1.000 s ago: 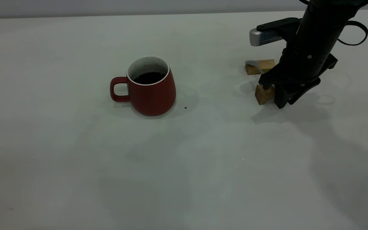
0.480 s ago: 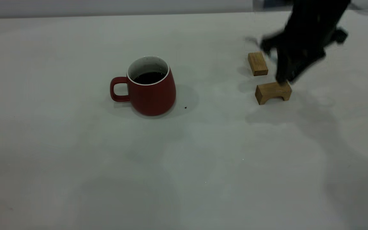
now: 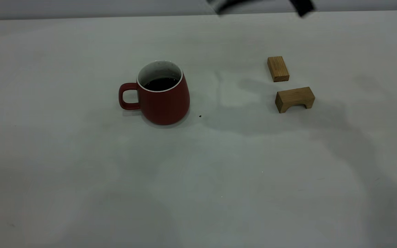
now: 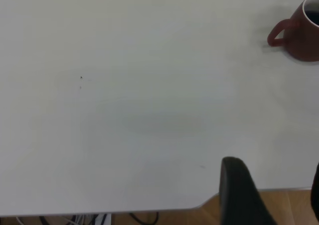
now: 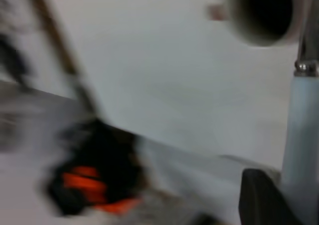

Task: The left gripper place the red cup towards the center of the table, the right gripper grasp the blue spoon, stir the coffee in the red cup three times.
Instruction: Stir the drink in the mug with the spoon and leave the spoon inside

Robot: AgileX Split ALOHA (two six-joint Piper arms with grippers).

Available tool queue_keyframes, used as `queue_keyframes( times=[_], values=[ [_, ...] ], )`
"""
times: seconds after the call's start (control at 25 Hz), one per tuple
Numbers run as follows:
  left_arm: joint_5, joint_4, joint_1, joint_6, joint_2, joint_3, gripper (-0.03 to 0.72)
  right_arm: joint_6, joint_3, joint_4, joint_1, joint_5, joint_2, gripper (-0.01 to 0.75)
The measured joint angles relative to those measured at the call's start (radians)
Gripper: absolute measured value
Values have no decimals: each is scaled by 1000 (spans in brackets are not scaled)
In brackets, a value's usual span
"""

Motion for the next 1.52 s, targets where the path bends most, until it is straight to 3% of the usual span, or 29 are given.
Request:
queue_keyframes(
  times=[0.36, 0.48, 0.8, 1.2, 1.52],
  values=[
    [0, 0, 0, 0, 0, 0, 424, 602, -1, 460, 121, -62, 65, 135],
    [0, 0, 0, 0, 0, 0, 424, 715, -31, 503, 161, -90, 114, 135],
    [0, 0, 0, 0, 0, 0, 424, 757, -185, 518, 196, -105, 275, 135],
    [0, 0, 0, 0, 0, 0, 424, 877, -240, 517, 199, -67, 429, 135],
    [0, 0, 0, 0, 0, 0, 424, 824, -362, 483, 183, -44, 501, 135]
  ],
)
